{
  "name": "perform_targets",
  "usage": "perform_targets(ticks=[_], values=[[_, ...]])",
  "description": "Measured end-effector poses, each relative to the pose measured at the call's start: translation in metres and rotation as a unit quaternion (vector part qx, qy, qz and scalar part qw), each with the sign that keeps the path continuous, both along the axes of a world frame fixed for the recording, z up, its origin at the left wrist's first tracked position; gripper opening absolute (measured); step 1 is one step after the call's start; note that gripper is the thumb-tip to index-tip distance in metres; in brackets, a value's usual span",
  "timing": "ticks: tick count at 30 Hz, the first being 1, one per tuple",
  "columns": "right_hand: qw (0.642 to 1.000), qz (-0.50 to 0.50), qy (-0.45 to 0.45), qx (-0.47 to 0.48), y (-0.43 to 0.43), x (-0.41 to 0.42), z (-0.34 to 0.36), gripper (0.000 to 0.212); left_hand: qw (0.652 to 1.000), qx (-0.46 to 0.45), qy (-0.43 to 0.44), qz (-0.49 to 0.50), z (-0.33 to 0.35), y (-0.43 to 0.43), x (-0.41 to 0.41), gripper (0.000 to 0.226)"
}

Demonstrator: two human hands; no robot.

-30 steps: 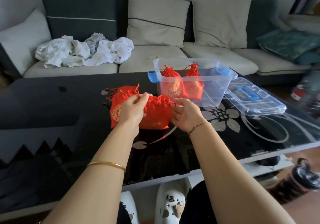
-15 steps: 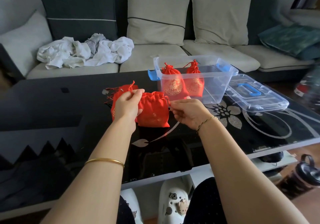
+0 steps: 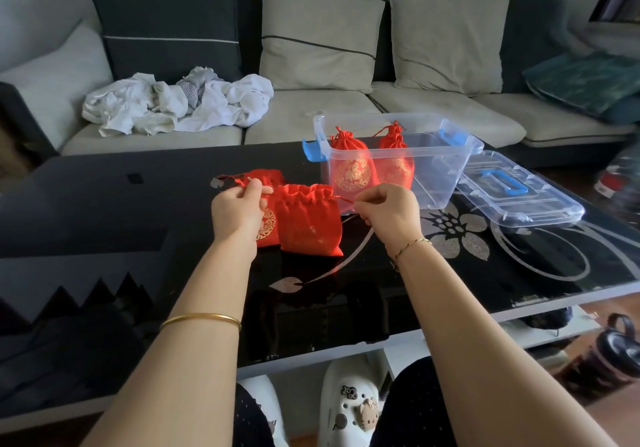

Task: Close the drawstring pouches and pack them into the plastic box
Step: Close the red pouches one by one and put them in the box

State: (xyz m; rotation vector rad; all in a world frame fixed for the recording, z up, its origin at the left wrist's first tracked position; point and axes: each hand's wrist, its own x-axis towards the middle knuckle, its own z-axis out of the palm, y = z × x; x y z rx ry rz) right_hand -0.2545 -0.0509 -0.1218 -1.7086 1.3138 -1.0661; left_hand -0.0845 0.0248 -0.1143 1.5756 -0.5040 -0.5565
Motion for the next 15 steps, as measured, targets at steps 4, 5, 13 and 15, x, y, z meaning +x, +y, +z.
perform_targets(ticks=[4, 5, 13, 15], values=[[0.996, -0.030, 0.052, -0.069, -0.0003, 0.0036, -0.0021, 0.017, 1.000, 0.014, 0.005, 0.004, 0.0016, -0.0003, 0.0011, 0.032], [0.994, -0.032, 0.063, -0.078, -0.0011, 0.0043, -0.0028, 0.020, 1.000, 0.025, -0.008, 0.007, 0.0013, -0.0005, 0.0019, 0.033], [0.998, -0.002, 0.059, -0.033, -0.0052, 0.0058, -0.0056, 0.024, 0.988, 0.099, -0.105, 0.053, 0.0019, 0.0044, 0.0040, 0.037], [0.991, 0.028, -0.075, 0.104, -0.0025, 0.0069, -0.0020, 0.025, 0.993, 0.101, -0.043, 0.050, 0.0046, 0.0029, 0.0043, 0.033]])
